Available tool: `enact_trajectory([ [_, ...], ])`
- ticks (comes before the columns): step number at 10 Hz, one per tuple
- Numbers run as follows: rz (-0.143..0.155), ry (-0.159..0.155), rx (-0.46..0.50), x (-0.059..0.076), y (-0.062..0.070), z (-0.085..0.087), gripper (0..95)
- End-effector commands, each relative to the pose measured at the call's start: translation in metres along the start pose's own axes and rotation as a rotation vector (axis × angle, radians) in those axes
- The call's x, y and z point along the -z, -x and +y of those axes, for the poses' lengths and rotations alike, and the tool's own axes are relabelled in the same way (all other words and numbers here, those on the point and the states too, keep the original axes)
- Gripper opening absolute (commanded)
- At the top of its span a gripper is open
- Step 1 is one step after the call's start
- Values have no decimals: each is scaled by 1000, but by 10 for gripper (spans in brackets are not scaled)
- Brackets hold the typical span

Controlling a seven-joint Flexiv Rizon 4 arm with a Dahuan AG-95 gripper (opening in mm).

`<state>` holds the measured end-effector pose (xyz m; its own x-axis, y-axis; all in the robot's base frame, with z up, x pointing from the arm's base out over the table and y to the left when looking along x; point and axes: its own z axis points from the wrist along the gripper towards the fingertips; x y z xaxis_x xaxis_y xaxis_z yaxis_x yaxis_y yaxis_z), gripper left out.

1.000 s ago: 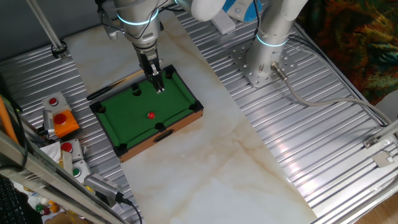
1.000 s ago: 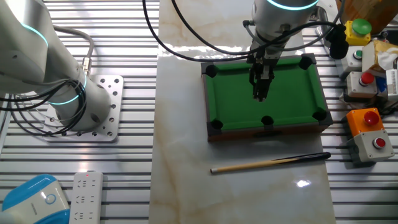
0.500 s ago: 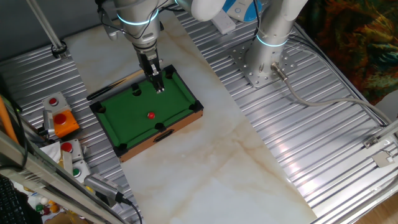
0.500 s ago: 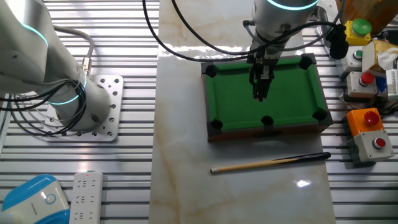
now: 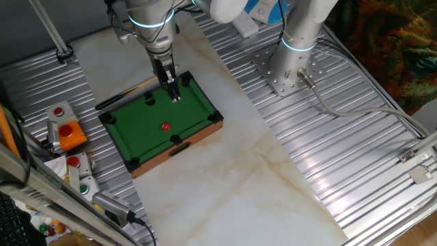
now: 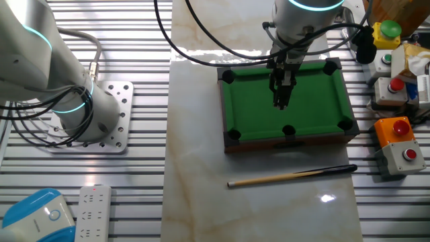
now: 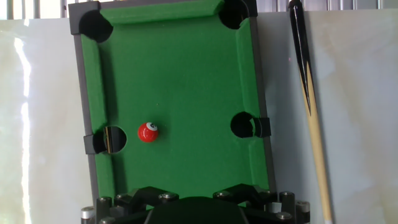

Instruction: Hit the pool ball

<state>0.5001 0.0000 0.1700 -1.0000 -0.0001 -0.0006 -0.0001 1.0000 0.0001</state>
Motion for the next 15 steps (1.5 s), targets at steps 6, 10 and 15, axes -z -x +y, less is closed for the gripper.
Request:
enact_trajectory([
  [6,59,-13,650,0,0,0,0],
  [10,60,-21,649,0,0,0,0],
  [15,47,-25,650,0,0,0,0],
])
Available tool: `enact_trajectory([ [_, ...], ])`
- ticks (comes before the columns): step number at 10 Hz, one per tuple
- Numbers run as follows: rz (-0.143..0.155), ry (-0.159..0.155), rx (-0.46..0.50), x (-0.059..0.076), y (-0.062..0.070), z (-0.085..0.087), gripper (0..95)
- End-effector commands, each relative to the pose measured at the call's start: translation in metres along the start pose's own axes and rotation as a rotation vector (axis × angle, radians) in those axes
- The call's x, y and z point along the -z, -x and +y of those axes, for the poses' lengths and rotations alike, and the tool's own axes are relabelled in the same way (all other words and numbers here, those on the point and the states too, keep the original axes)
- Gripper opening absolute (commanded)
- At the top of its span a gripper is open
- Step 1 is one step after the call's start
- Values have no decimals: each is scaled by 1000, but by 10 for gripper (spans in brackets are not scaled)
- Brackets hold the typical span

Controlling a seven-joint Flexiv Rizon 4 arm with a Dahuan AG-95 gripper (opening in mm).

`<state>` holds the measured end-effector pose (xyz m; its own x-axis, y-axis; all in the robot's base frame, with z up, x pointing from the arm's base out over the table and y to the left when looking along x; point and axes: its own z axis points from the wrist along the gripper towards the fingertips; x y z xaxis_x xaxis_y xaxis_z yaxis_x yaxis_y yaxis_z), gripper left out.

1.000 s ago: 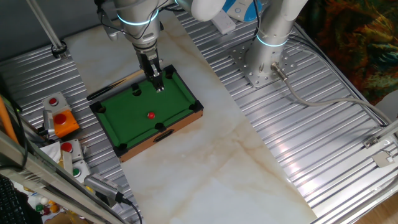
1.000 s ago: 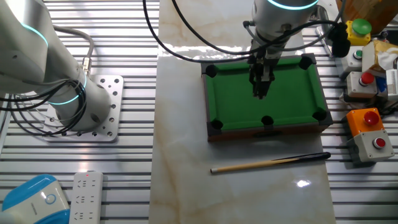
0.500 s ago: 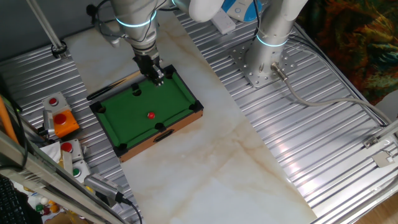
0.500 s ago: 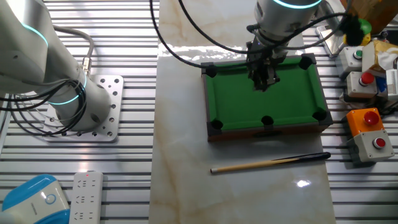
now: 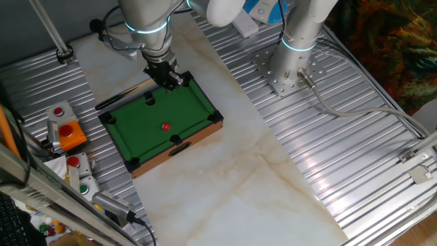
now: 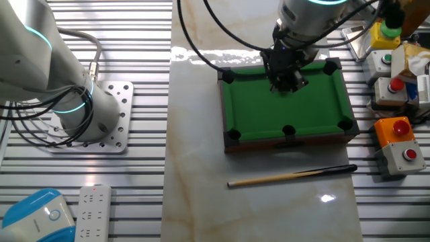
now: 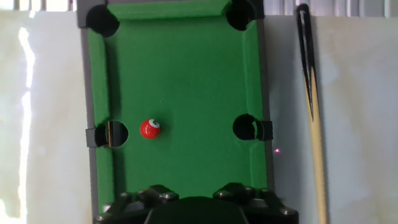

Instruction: Hit the pool ball

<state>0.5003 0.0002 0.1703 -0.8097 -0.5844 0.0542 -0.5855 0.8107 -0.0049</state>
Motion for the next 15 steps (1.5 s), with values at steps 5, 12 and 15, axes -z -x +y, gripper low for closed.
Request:
enact_trajectory([
  [5,7,-11,79,0,0,0,0],
  [12,-15,-37,668,-1,2,-5,0],
  [15,-38,-94,929,-3,5,-56,0],
])
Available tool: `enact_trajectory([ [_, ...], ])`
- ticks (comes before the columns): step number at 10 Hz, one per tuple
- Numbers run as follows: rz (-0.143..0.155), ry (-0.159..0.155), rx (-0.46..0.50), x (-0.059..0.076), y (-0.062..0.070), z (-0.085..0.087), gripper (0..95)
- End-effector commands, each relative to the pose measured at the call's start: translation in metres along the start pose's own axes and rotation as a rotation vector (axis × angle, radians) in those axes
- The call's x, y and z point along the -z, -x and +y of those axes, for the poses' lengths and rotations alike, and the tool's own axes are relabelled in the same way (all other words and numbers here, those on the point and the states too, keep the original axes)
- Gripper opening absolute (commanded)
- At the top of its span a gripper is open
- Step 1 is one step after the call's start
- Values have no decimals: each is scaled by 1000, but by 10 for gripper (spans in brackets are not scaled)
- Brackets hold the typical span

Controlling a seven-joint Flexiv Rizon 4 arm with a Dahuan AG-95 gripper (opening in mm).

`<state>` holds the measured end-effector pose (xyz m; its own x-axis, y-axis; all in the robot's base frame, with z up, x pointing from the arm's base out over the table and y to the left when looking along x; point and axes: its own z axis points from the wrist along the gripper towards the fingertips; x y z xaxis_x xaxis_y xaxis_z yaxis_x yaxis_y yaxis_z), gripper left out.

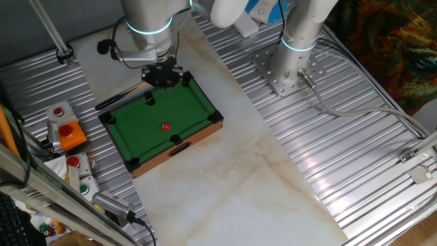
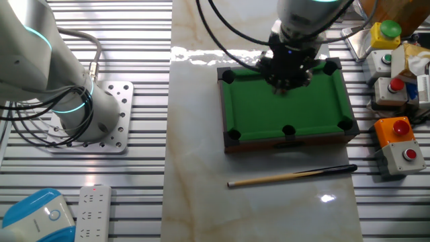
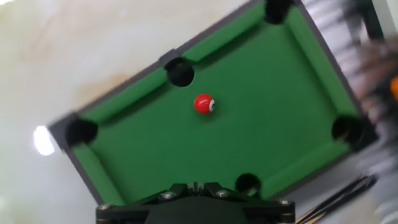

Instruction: Hit the pool ball

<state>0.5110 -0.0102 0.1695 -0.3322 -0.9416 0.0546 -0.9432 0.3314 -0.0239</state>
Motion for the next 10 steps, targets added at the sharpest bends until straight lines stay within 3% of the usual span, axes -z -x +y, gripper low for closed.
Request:
enact_trajectory([
  [1,-33,-51,362,-6,-33,-51,0],
  [4,-26,-71,514,-5,-56,-92,0],
  [7,-15,-94,654,-5,-67,-125,0],
  [10,-19,-108,697,-11,-84,-133,0],
])
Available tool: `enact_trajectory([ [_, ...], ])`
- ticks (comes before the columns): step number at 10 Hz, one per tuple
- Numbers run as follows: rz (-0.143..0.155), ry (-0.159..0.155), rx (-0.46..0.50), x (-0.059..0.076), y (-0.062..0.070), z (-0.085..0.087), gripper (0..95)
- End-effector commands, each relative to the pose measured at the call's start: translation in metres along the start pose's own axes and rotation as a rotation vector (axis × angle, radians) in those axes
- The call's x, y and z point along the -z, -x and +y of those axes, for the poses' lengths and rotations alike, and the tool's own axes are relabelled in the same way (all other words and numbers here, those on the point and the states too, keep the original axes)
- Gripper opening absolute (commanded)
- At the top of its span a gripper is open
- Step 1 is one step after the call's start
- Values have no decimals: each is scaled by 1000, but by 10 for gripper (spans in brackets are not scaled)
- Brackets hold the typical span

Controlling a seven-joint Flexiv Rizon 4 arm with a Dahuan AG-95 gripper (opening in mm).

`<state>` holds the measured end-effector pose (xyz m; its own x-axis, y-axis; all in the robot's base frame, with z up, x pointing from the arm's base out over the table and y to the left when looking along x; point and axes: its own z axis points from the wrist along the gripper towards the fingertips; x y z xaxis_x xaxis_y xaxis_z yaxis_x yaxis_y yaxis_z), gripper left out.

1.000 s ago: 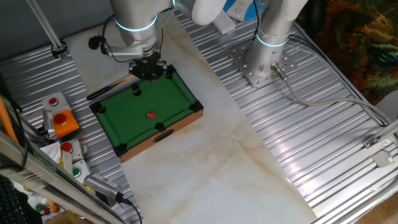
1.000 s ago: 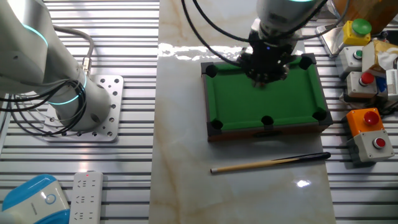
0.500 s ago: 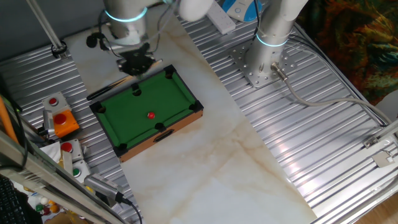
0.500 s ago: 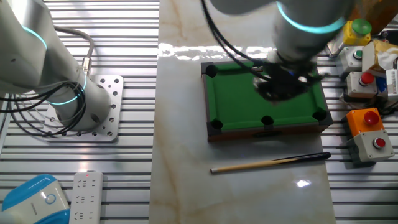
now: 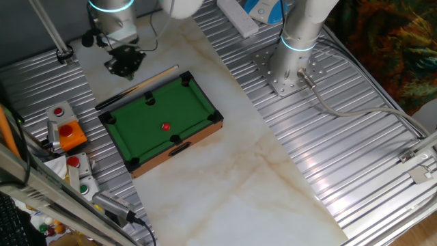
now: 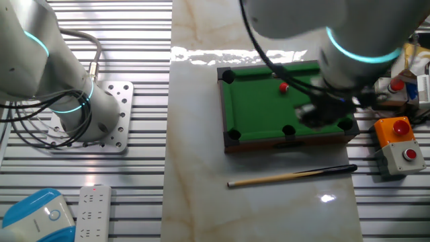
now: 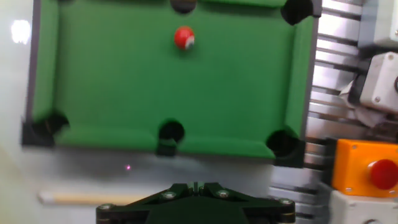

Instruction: Hit the pool ball

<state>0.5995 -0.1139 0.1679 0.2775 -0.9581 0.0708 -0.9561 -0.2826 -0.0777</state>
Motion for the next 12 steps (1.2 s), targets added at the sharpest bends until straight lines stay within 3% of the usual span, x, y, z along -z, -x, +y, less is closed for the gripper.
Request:
enact_trajectory([
  [1,0,-17,79,-3,-23,-1,0],
  [4,6,-25,107,-2,-29,2,0],
  [8,7,-36,258,-18,-37,2,0],
  [12,7,-31,313,-16,-38,-1,0],
])
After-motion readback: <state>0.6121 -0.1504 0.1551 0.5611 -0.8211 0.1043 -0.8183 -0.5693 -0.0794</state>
